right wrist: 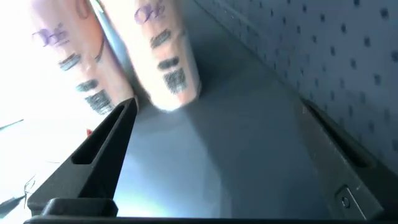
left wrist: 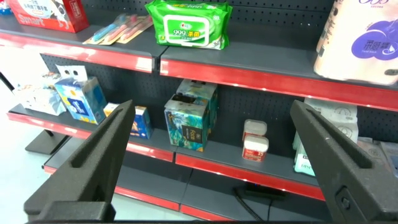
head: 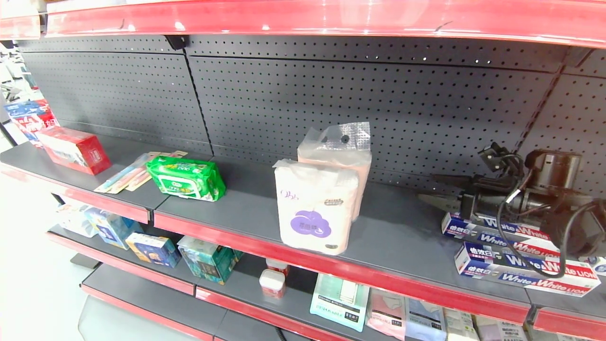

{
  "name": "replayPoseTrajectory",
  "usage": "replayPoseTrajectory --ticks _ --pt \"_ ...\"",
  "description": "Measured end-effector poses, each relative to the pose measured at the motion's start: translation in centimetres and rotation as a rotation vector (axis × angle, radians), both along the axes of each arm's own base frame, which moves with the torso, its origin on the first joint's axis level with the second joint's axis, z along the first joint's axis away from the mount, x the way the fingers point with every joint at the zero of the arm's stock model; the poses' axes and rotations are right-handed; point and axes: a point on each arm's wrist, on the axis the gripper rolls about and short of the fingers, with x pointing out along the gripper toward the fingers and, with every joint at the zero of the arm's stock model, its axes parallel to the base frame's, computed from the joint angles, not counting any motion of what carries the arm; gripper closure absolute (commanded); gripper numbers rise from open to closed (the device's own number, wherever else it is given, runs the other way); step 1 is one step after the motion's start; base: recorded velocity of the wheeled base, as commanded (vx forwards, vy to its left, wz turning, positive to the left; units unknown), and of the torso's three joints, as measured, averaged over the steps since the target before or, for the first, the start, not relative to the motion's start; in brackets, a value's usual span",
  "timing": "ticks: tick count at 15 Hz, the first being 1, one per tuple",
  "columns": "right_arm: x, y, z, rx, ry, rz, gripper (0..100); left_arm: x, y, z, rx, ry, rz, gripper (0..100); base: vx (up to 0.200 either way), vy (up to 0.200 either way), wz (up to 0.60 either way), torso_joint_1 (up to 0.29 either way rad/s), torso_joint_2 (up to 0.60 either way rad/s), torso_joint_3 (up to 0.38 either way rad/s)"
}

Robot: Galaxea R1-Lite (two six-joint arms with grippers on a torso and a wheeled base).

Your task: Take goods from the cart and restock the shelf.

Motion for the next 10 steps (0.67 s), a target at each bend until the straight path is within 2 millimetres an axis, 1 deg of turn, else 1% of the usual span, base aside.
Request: replayPoseTrajectory --ticks 3,6,8,10 --pt "-3.0 -0.1 1.1 -0.056 0.011 -0.203 0 0.0 0.0 0.0 0.0 0.0 0.0 0 0.0 0.0 0.0 0.0 0.0 0.0" --pt "-6.7 0.3 1.7 -0.123 0.034 -0.395 0 0.0 0.0 0.0 0.0 0.0 0.0 0 0.0 0.0 0.0 0.0 0.0 0.0" --pt "-9.2 0.7 2.4 -0.173 0.06 -0.511 0 0.0 0.0 0.0 0.0 0.0 0.0 0 0.0 0.0 0.0 0.0 0.0 0.0" --pt "-12.5 0.8 3.4 -0.211 0.076 -0.605 0 0.0 0.0 0.0 0.0 0.0 0.0 0 0.0 0.0 0.0 0.0 0.0 0.0"
